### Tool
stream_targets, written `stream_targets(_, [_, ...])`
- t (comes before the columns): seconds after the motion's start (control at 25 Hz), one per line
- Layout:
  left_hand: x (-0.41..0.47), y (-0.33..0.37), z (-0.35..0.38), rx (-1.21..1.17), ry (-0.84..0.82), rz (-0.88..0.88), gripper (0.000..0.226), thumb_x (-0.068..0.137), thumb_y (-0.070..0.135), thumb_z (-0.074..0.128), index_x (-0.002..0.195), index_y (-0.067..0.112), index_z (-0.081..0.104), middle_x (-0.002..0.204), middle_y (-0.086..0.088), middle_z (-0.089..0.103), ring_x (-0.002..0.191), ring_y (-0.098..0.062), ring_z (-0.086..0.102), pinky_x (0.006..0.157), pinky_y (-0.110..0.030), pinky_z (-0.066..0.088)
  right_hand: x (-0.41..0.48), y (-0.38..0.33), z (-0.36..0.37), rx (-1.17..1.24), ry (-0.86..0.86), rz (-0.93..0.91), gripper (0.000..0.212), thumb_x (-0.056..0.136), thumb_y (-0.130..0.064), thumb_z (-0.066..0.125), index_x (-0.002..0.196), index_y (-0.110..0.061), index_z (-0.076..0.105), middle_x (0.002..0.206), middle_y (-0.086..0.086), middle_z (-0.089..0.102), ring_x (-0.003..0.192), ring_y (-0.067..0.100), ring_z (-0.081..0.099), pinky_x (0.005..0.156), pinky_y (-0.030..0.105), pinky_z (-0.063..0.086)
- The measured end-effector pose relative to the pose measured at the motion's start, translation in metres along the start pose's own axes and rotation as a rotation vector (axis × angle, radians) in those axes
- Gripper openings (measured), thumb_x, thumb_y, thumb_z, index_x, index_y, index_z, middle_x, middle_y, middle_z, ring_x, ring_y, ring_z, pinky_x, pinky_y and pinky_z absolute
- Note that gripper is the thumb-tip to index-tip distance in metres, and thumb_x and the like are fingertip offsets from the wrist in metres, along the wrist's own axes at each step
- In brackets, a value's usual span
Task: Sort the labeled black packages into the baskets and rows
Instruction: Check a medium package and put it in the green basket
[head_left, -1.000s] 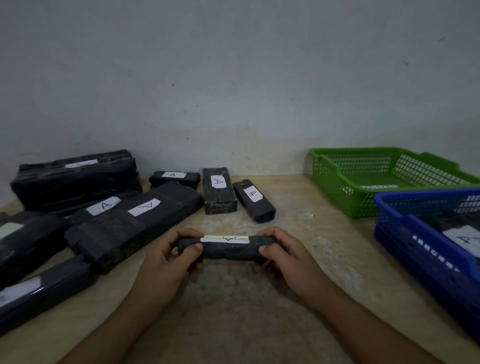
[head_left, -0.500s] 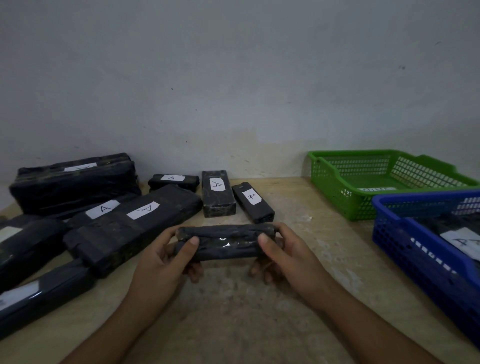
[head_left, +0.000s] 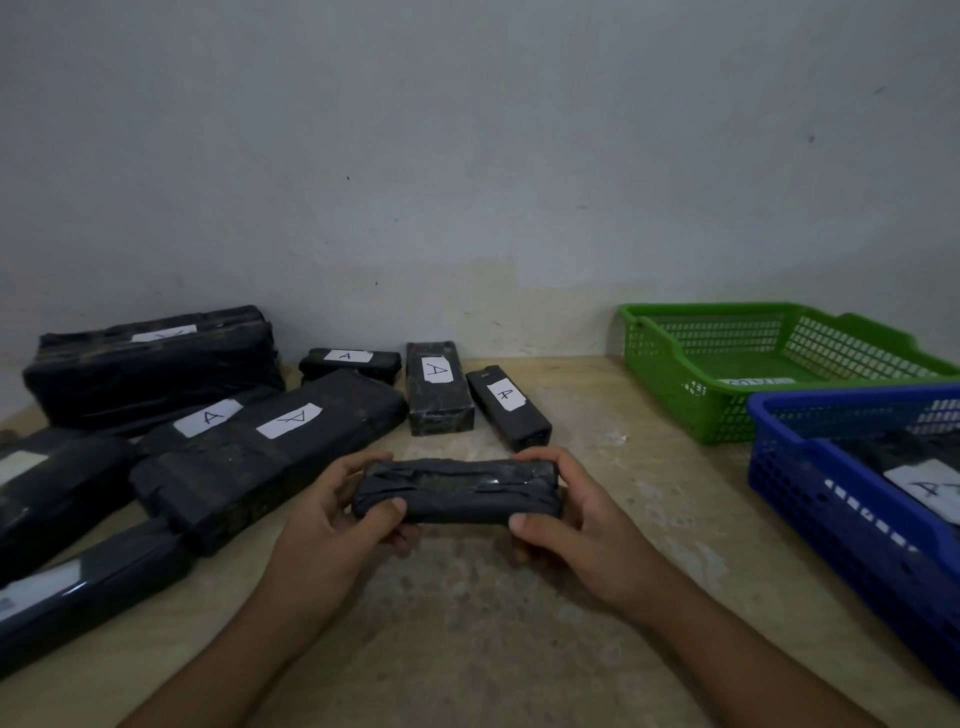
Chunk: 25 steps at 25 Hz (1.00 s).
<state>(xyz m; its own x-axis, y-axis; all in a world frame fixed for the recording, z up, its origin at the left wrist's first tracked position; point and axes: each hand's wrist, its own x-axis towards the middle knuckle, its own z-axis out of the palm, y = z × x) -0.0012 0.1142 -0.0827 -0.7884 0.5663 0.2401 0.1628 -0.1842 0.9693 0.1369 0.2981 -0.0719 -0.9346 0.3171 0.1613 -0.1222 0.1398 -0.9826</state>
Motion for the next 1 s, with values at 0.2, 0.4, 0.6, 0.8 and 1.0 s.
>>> stream_targets(0.2, [-0.001, 0.0, 0.002, -0.005, 0.007, 0.015, 0.036, 0.085, -0.008, 0.058, 0.118, 0.008, 0.057, 0.098, -0.021, 0.066, 0.059, -0.025, 0.065, 0.059, -0.029, 0.058, 0.005, 0.004, -0.003, 0.005, 0.024, -0.003, 0.03, 0.087, -0.008, 0.064, 0.115, -0.009, 0.054, 0.091, 0.005, 0.067, 0.06, 0.018, 0.059, 0.054, 0.021, 0.047])
stream_targets(0.4, [0.0, -0.001, 0.001, 0.096, 0.041, 0.023, 0.037, 0.084, -0.004, 0.063, 0.114, 0.018, 0.061, 0.105, -0.013, 0.065, 0.07, -0.021, 0.064, 0.06, -0.02, 0.055, 0.003, 0.007, -0.005, 0.034, -0.031, 0.04, 0.032, 0.084, -0.01, 0.068, 0.113, -0.015, 0.054, 0.1, 0.008, 0.068, 0.063, 0.022, 0.062, 0.058, 0.025, 0.049])
stream_targets(0.6, [0.003, -0.005, -0.001, 0.102, 0.092, 0.007, 0.037, 0.082, 0.005, 0.067, 0.114, 0.022, 0.061, 0.109, -0.007, 0.068, 0.08, -0.016, 0.068, 0.063, -0.021, 0.056, 0.002, 0.005, -0.001, -0.027, 0.013, 0.04, 0.03, 0.084, -0.012, 0.068, 0.11, -0.022, 0.057, 0.103, 0.008, 0.068, 0.067, 0.021, 0.066, 0.063, 0.028, 0.052])
stream_targets(0.8, [-0.002, -0.001, 0.012, 0.165, 0.253, -0.015, 0.044, 0.082, 0.014, 0.071, 0.118, 0.014, 0.045, 0.108, 0.004, 0.059, 0.067, 0.012, 0.064, 0.052, -0.003, 0.045, 0.001, 0.001, 0.004, -0.009, 0.134, -0.003, 0.028, 0.086, -0.004, 0.07, 0.106, -0.014, 0.054, 0.09, 0.004, 0.071, 0.069, 0.017, 0.067, 0.062, 0.027, 0.053])
stream_targets(1.0, [-0.001, -0.007, 0.008, 0.298, 0.229, 0.076, 0.014, 0.085, 0.017, 0.068, 0.094, 0.018, 0.057, 0.091, -0.002, 0.069, 0.083, -0.015, 0.071, 0.074, -0.033, 0.059, -0.003, 0.005, 0.021, 0.014, -0.012, 0.038, 0.053, 0.083, -0.011, 0.076, 0.121, -0.032, 0.045, 0.114, 0.002, 0.071, 0.094, 0.012, 0.07, 0.078, 0.026, 0.056])
